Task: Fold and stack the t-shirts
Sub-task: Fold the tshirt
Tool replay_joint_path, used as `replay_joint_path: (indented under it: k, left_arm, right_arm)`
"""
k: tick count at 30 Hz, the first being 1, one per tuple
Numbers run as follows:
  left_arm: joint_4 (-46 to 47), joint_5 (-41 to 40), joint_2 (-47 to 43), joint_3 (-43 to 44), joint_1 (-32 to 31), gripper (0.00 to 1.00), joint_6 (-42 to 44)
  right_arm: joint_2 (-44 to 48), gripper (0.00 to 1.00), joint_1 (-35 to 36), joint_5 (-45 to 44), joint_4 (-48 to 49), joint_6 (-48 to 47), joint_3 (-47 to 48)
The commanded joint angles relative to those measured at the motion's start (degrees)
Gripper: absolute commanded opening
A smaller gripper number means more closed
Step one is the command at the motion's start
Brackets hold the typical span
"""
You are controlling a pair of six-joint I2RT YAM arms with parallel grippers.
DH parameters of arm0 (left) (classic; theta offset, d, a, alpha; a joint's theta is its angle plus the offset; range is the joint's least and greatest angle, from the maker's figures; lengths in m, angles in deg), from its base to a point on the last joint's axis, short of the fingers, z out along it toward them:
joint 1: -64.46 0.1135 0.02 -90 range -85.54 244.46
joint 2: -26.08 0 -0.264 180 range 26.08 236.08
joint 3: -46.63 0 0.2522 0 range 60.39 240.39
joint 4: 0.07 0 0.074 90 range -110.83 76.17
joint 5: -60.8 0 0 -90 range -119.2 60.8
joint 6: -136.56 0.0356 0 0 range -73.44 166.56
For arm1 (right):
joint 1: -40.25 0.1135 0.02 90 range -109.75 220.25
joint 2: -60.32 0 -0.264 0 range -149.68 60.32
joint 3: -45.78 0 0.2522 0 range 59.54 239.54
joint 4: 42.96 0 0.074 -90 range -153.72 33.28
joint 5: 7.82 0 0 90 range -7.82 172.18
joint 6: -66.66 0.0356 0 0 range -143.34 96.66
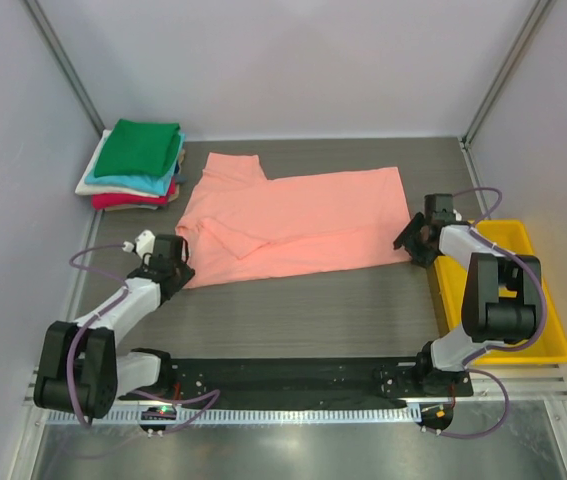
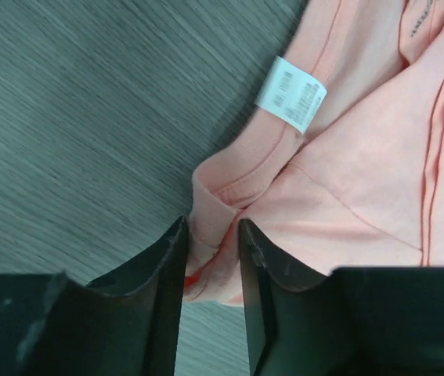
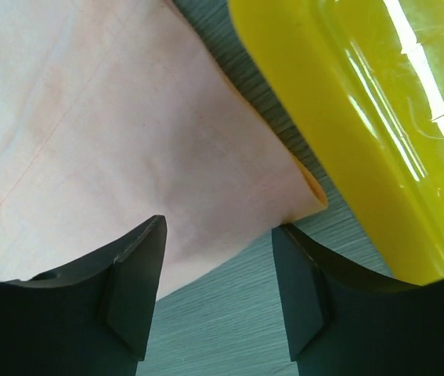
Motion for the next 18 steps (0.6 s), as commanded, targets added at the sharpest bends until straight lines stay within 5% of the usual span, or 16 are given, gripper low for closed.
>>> replay_joint_path:
  k: [1, 5, 9, 18]
  left_arm:
    - [7.4, -2.6, 0.4, -0.6, 0.3, 0.30, -0.9]
    - [4.6, -5.3, -2.5, 0.5, 0.5, 0.03, -0.6]
    - [0.9, -5.7, -7.8, 0.8, 2.4, 0.00, -0.3]
    - [-12.7, -3.5, -19.0, 3.3, 7.8, 0.00, -1.5]
  right_arm:
    - [-1.8, 0.61, -1.2, -2.8, 1.9, 0.0, 0.6]
    - [-1.7, 0.35, -1.4, -3.9, 2.2, 0.3, -0.2]
    - [-1.2, 0.04, -1.4, -3.8, 2.3, 0.2, -0.8]
    - [8.7, 0.01, -1.4, -1.6, -2.4, 1.6, -5.4]
